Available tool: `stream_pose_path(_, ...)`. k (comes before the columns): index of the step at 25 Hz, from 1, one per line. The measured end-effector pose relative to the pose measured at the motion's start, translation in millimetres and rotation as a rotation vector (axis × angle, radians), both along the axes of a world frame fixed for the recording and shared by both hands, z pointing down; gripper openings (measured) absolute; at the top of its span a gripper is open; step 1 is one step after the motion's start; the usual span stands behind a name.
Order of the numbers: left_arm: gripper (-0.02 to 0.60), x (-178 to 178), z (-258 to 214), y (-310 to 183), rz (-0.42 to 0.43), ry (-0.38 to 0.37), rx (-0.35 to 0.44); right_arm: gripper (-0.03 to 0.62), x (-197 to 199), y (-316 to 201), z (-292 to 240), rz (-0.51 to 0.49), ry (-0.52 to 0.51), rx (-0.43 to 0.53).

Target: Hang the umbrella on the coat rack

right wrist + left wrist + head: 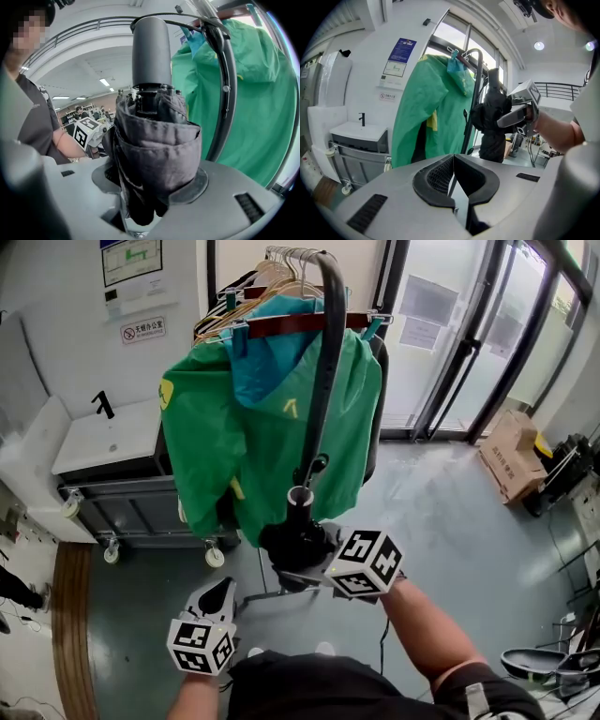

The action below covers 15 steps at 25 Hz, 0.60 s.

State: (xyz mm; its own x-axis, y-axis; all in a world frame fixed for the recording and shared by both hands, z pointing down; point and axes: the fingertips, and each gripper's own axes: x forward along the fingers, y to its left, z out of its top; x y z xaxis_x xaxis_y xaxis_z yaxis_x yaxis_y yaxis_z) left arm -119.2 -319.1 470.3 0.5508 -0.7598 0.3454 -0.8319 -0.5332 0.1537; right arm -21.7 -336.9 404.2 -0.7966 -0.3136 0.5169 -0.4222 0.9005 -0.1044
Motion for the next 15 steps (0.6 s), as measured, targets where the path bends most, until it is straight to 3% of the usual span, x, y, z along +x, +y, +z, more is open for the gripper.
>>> stream_pose_path(15, 0.016, 10, 10, 0, 0.025, -0.017, -0.029, 0.224, 12, 11, 86, 0.091, 0.011, -0.152)
